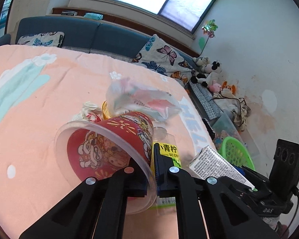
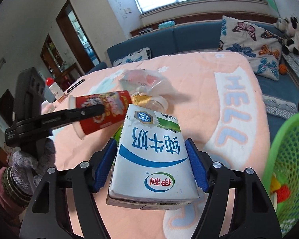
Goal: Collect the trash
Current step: 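Drop the milk carton into the basket with right while left carries the red cup over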
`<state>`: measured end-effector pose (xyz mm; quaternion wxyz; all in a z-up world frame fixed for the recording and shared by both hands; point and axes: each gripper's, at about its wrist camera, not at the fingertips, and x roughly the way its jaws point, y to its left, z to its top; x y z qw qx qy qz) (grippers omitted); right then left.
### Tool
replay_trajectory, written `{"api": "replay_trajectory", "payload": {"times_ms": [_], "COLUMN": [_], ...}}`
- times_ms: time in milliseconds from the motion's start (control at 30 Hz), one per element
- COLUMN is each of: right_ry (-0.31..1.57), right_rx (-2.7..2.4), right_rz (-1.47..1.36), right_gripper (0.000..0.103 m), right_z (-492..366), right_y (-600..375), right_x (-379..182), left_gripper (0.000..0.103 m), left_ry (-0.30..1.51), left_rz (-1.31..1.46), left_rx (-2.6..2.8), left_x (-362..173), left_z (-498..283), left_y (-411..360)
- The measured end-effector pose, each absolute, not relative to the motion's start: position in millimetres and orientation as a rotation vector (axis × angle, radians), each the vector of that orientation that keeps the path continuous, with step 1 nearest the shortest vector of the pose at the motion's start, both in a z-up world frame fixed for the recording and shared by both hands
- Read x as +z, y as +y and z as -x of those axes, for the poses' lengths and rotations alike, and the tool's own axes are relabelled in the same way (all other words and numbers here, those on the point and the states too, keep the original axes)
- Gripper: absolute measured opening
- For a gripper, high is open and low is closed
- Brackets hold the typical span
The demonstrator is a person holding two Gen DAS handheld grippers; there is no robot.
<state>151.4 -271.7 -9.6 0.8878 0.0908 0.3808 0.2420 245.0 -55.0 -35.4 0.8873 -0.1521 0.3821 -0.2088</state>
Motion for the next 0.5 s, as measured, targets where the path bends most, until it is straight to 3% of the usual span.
{"api": "replay_trajectory", "payload": {"times_ms": [500], "right_ry": [0.770], "right_rx": [0.431], "right_rz": [-0.168], "right_gripper": [0.069], "right_z": [-97.3], "right_y": [-270.2], "right_x": [-11.5], "left_gripper": [0.006], "left_ry": [0.721], "left_rz": [0.305], "left_rx": [-0.533], "left_x": [1.7], "left_z": [-195.5], "left_y": [-49.8]}}
